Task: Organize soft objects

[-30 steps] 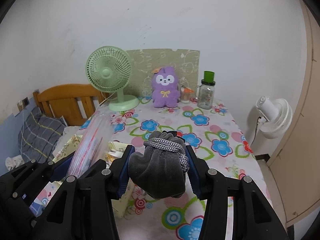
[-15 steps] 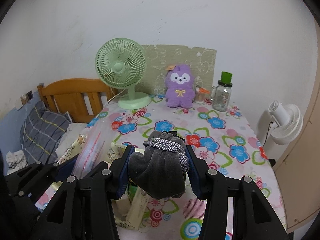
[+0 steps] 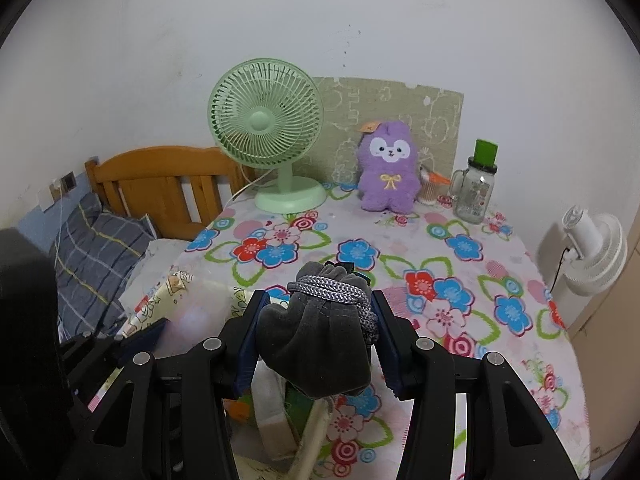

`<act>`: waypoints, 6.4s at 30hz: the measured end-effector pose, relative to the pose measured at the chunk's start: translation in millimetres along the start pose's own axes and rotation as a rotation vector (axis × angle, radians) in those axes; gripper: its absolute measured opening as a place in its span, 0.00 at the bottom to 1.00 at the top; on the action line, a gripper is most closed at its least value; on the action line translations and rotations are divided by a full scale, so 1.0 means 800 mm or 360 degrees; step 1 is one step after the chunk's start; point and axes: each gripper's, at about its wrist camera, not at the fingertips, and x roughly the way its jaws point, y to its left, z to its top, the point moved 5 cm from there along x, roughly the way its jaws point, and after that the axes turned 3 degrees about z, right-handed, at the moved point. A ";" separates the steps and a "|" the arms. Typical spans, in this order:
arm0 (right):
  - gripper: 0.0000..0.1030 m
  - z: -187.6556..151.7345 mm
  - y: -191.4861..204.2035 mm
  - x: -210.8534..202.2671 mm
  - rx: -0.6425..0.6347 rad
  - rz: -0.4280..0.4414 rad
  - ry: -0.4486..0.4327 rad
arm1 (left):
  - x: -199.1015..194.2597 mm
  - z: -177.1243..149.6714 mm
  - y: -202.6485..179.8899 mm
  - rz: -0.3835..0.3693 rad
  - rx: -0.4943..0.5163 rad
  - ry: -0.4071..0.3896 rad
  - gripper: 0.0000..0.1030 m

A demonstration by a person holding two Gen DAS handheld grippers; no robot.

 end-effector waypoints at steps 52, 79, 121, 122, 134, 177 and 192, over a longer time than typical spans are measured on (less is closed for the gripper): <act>0.90 -0.034 -0.024 -0.026 0.0060 -0.0006 0.0063 | -0.049 -0.010 -0.025 -0.0019 -0.0031 -0.0101 0.96; 0.91 -0.052 -0.105 -0.124 0.0107 -0.0151 -0.0064 | -0.115 -0.017 -0.094 -0.0082 0.0044 -0.0207 0.97; 0.94 -0.082 -0.182 -0.277 0.0211 -0.0353 -0.0334 | -0.224 -0.029 -0.126 -0.0095 0.0097 -0.0414 1.00; 0.94 -0.083 -0.181 -0.279 0.0212 -0.0352 -0.0337 | -0.225 -0.030 -0.125 -0.0096 0.0091 -0.0417 1.00; 0.94 -0.089 -0.173 -0.280 0.0203 -0.0316 -0.0319 | -0.227 -0.031 -0.118 -0.0095 0.0055 -0.0424 1.00; 0.94 -0.084 -0.168 -0.279 0.0170 -0.0288 -0.0339 | -0.231 -0.029 -0.112 -0.0055 0.0026 -0.0447 1.00; 0.94 -0.088 -0.168 -0.280 0.0179 -0.0288 -0.0343 | -0.232 -0.031 -0.116 -0.0057 0.0024 -0.0453 1.00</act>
